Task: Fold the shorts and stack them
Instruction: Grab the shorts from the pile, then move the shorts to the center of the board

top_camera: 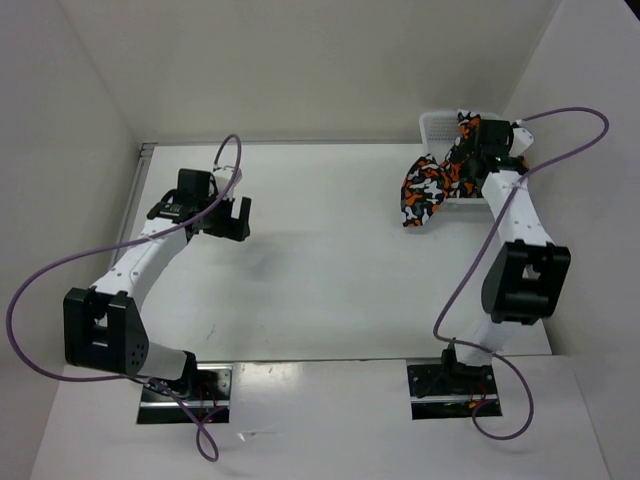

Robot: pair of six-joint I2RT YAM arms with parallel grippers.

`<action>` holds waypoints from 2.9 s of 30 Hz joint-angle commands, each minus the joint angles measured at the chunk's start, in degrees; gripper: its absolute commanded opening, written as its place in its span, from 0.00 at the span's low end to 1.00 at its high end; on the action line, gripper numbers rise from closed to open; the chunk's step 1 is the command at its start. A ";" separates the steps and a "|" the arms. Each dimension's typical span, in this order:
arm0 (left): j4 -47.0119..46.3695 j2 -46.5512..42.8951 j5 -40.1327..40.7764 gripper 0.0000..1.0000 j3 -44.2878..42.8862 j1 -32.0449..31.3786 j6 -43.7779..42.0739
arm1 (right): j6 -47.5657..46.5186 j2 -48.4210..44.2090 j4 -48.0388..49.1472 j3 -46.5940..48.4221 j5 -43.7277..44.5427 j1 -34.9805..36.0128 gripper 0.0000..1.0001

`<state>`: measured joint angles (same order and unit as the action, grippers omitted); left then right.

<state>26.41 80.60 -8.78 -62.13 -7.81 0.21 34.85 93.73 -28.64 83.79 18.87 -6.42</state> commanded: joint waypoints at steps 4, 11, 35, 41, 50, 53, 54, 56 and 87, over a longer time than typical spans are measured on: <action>0.92 -2.28 -1.95 1.00 -2.65 -0.18 -0.21 | 1.62 13.82 -3.96 11.74 -5.60 -3.51 0.94; 3.99 -4.40 0.42 1.00 -3.17 -0.18 -0.21 | 3.73 23.85 -5.80 21.92 1.33 -4.04 0.80; 3.56 -3.25 -3.52 1.00 -7.21 -0.18 -0.21 | -1.54 12.88 -13.88 50.30 -3.05 10.97 0.01; 3.03 -4.74 -6.08 0.96 -10.37 1.56 -0.21 | -4.79 19.67 -24.84 90.98 -3.66 25.92 0.00; 7.77 -11.15 -2.39 0.99 -20.48 8.25 -0.21 | -1.28 27.11 -42.33 96.12 -1.30 35.41 0.21; 8.39 -13.52 -1.60 1.00 -20.49 10.61 -0.21 | 0.31 29.05 -46.06 90.71 6.50 39.45 0.48; 8.39 -14.06 -1.60 1.00 -19.62 11.15 -0.21 | 0.91 28.18 -46.06 88.24 9.49 40.77 0.55; 9.17 -15.20 -1.60 1.00 -19.08 12.46 -0.21 | 0.92 28.17 -46.06 84.81 15.37 44.71 0.70; -8.38 -17.24 -20.93 1.00 15.02 -6.76 -0.21 | 17.79 -29.40 2.89 -32.45 -10.60 43.77 0.96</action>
<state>26.26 62.15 -27.88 -48.03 -10.24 0.36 48.25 64.60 -32.80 55.79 12.71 36.88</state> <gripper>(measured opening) 0.974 0.961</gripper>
